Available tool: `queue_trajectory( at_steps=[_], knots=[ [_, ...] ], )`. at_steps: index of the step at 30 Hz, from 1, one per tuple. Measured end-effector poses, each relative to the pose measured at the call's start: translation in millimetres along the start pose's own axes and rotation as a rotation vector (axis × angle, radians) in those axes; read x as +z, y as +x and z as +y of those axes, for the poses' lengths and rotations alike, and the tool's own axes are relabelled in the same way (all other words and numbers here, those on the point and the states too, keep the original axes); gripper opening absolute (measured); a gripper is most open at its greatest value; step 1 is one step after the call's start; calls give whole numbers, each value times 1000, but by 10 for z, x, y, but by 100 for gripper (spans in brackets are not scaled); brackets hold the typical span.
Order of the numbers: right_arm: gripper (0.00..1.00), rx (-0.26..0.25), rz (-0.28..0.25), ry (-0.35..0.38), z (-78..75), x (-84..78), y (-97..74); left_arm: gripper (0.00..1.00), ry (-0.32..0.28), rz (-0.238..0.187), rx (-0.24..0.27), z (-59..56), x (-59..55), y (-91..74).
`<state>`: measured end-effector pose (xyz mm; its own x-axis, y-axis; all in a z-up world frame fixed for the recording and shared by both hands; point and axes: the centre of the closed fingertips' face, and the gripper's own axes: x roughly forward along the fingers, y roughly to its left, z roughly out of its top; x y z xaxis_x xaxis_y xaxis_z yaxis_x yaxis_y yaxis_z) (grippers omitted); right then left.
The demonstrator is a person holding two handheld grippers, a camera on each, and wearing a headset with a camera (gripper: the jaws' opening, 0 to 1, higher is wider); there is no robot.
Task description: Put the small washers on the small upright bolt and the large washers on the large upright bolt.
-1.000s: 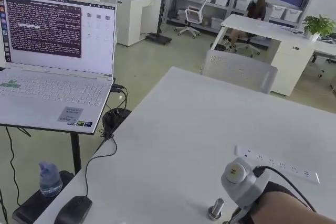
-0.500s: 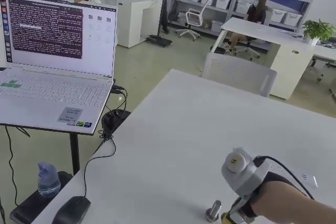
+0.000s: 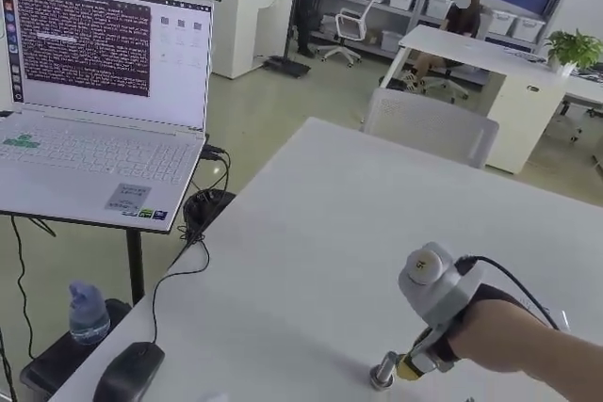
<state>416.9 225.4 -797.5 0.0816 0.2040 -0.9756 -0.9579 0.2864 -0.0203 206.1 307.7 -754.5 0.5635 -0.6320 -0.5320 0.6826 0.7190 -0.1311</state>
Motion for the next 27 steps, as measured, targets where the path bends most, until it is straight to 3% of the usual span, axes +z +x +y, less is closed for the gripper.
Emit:
queue_trajectory(
  at_steps=[14,27],
  knots=[
    [22,0,-9,-3,-83,152,124,84,-16,-10,-5,12,-28,22],
    [22,-7,5,-24,-104,185,245,90,-15,-12,-13,36,-46,44]
  ],
)
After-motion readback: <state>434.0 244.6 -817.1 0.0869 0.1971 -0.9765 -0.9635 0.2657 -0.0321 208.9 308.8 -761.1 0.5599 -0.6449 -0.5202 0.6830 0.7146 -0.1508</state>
